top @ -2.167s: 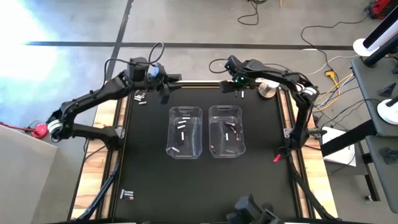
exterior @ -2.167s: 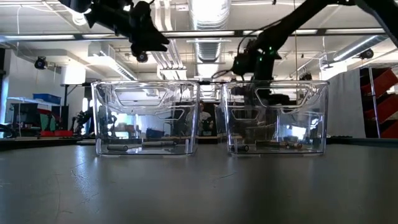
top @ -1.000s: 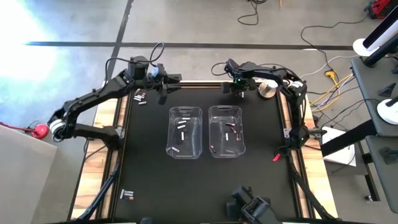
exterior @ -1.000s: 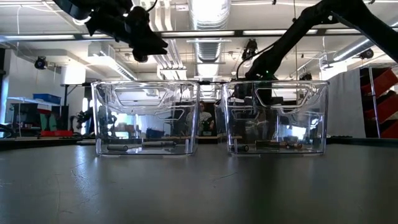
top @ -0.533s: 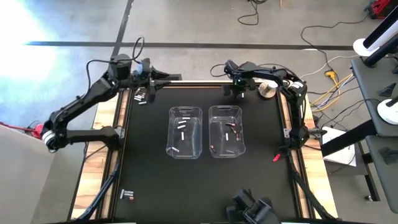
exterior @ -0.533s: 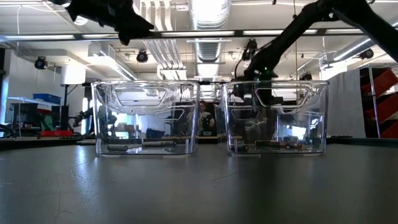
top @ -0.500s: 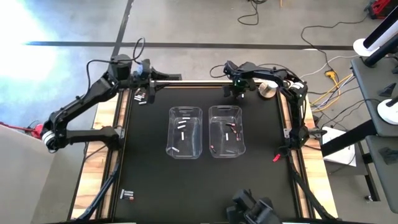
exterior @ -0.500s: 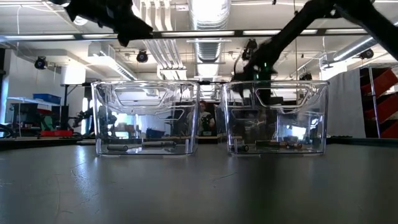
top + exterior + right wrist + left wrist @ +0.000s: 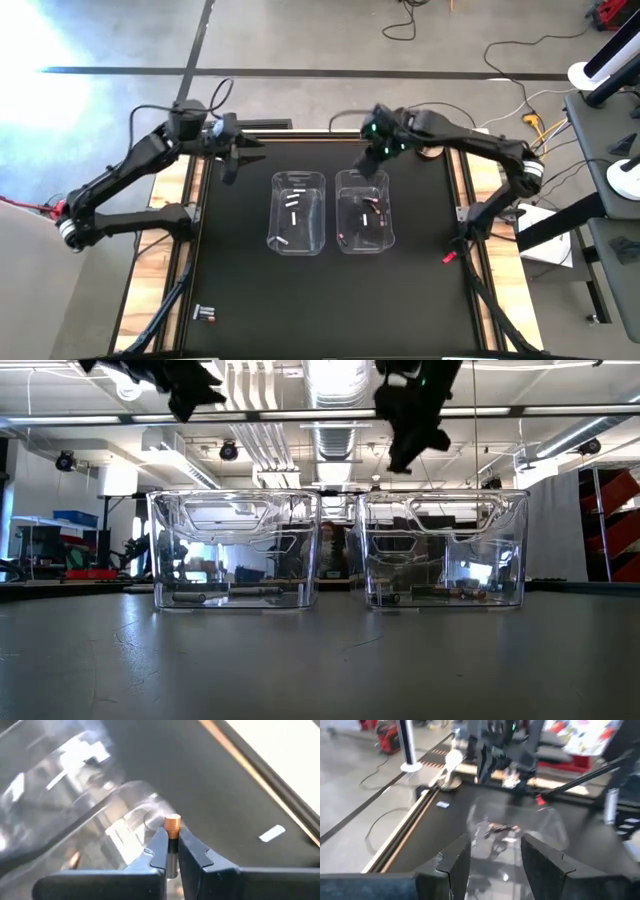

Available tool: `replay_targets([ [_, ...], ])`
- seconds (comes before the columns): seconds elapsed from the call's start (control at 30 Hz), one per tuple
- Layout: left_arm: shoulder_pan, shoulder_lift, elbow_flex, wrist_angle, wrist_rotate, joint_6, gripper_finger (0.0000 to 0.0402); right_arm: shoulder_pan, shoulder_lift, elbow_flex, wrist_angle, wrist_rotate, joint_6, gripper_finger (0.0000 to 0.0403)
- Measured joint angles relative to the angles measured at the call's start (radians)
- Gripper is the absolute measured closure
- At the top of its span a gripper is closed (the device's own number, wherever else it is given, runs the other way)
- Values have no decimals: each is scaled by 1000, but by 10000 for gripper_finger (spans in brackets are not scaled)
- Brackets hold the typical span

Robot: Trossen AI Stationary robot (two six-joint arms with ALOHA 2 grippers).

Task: Sort batteries
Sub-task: Put the black battery into the right transparent bin

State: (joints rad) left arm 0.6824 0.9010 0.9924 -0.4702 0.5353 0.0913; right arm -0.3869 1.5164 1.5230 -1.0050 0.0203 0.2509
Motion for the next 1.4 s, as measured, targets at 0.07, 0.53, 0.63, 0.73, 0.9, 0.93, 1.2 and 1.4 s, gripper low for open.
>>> replay_targets([
  [0.07, -26, -40, 0, -7, 5, -25, 248, 80, -22, 0, -25, -19, -23, 389],
  [0.53, -93, -163, 0, 10, 2, -232, 248, 301, 132, -87, -91, -47, 27, 385],
  [0.63, -94, -169, 0, 8, 0, -243, 248, 302, 195, -87, -81, -48, 108, 384],
  [0.73, -97, -177, 0, 7, -1, -243, 248, 304, 254, -87, -57, -49, 180, 383],
  [0.9, -99, -190, 0, -25, 22, -250, 248, 273, 333, -87, -26, -56, 228, 382],
  [0.93, -99, -192, 0, -29, 28, -252, 248, 265, 346, -88, -26, -56, 228, 382],
  [1.2, -99, -215, 0, -50, 31, -231, 248, 225, 370, -134, 87, -87, 266, 381],
  [1.4, -99, -235, 0, -49, 32, -202, 248, 215, 370, -171, 108, -99, 270, 381],
])
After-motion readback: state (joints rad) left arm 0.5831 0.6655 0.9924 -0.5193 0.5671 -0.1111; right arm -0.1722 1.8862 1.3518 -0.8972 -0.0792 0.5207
